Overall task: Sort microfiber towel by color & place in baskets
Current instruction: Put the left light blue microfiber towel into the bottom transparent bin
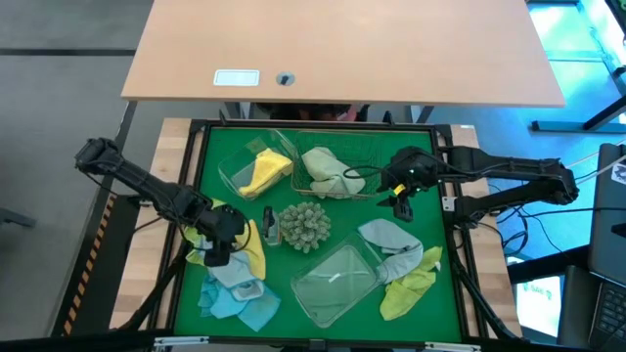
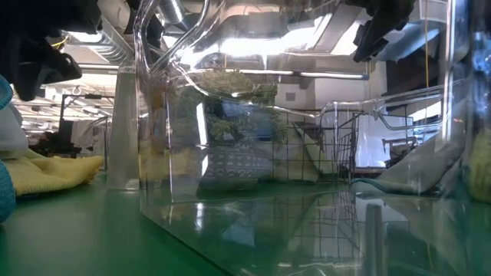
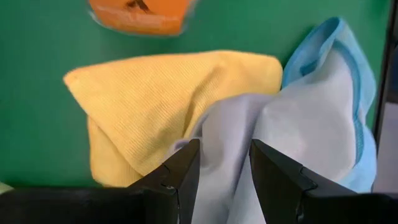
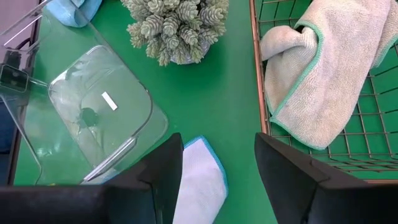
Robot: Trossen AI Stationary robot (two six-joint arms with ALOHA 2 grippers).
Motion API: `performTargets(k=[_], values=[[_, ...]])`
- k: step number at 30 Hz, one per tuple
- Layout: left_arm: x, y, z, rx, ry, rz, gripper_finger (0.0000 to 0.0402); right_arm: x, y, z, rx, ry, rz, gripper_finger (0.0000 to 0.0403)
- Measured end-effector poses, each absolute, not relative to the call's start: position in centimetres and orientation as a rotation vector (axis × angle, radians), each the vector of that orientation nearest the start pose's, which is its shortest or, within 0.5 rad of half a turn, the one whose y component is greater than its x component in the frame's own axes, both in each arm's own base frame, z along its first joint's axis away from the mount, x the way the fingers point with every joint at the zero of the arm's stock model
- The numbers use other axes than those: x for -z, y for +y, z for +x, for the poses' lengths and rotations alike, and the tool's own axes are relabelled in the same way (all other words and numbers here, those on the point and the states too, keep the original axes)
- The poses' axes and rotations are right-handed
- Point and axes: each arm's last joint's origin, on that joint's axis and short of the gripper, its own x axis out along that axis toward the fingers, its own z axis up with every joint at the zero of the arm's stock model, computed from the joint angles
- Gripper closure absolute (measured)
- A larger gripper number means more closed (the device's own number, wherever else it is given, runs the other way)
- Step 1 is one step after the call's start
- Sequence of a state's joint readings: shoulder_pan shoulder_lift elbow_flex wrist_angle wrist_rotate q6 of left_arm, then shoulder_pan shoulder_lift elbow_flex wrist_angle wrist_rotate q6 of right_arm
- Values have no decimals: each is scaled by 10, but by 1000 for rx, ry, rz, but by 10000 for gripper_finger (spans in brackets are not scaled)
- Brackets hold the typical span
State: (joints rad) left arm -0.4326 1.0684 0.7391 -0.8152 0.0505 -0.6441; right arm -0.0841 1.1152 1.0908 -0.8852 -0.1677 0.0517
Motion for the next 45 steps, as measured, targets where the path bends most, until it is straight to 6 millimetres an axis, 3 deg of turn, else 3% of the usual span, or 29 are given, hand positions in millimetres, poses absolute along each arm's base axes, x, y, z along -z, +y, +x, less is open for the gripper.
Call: performTargets(k=[21,25,29,32,38,45], values=[[-187,-98,179,33,1444,-254,270,-319,-12,201,-81,933,112,205],[-183,-100,181,53,1458,-230,295,-323,-12,196,-81,913,110,205],[-183,-100,182,55,1456,-229,352,-325,-12,194,-81,902,107,205],[-183,-100,182,59,1463,-245,392,-317,-12,196,-89,884,86,205],[-187,-102,182,91,1474,-278,399,-287,-12,192,-90,855,81,205],[-216,-109,195,156,1392,-314,400,-271,-11,190,-77,862,110,205]])
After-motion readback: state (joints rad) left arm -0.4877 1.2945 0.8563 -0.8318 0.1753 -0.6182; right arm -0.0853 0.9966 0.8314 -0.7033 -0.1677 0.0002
